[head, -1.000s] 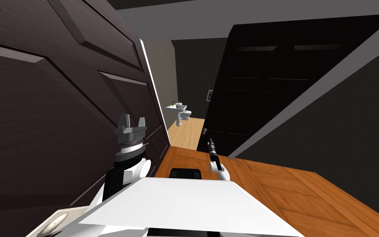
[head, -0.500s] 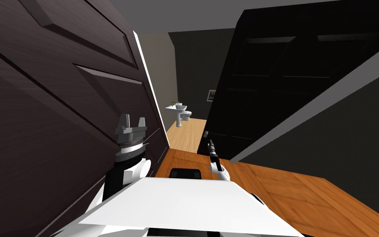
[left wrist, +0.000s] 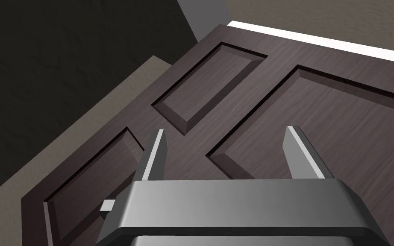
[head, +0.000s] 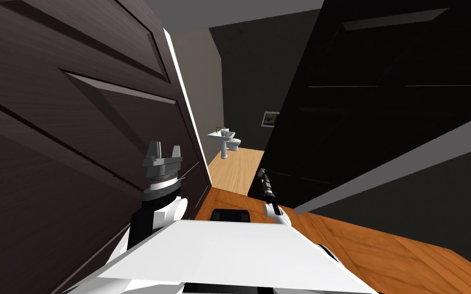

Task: Pull the door open

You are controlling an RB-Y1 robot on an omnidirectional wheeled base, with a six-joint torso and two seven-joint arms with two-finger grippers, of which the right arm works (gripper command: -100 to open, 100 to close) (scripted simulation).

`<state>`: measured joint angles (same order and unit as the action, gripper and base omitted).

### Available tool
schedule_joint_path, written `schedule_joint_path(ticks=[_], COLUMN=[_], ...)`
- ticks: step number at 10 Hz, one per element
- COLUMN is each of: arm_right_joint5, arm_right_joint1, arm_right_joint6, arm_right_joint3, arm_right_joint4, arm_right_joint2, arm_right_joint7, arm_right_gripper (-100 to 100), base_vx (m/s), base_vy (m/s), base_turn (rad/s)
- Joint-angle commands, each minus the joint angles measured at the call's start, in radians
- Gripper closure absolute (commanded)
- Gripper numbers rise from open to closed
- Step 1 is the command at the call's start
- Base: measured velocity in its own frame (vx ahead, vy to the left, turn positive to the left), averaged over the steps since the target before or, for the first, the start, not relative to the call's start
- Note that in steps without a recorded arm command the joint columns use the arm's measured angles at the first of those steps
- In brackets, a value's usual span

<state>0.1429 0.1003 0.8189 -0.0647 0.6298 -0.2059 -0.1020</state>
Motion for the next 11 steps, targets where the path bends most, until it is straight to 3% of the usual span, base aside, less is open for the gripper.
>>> schedule_joint_path(ticks=[1,2,3,4,5,6,11], arm_right_joint5=[0.007,0.007,0.014,0.017,0.014,0.014,0.014], arm_right_joint1=[-0.004,-0.004,-0.013,-0.017,-0.016,-0.016,-0.016], arm_right_joint6=[0.019,0.019,0.028,0.032,0.028,0.028,0.028], arm_right_joint3=[-0.009,-0.009,-0.018,-0.021,-0.018,-0.018,-0.018], arm_right_joint4=[-0.024,-0.024,-0.033,-0.036,-0.032,-0.032,-0.032], arm_right_joint2=[-0.022,-0.022,-0.045,-0.053,-0.043,-0.043,-0.043], arm_right_joint7=[-0.02,-0.02,-0.038,-0.044,-0.035,-0.035,-0.035], arm_right_gripper=[-100,-100,-100,-100,-100,100,100], base_vx=[0.204,0.14,0.181,0.206,0.086,-0.019,-0.015], base_vy=[-0.001,-0.018,-0.009,-0.033,-0.022,0.005,0.004], base_turn=[0.123,0.035,0.151,0.102,0.015,-0.025,0.003])
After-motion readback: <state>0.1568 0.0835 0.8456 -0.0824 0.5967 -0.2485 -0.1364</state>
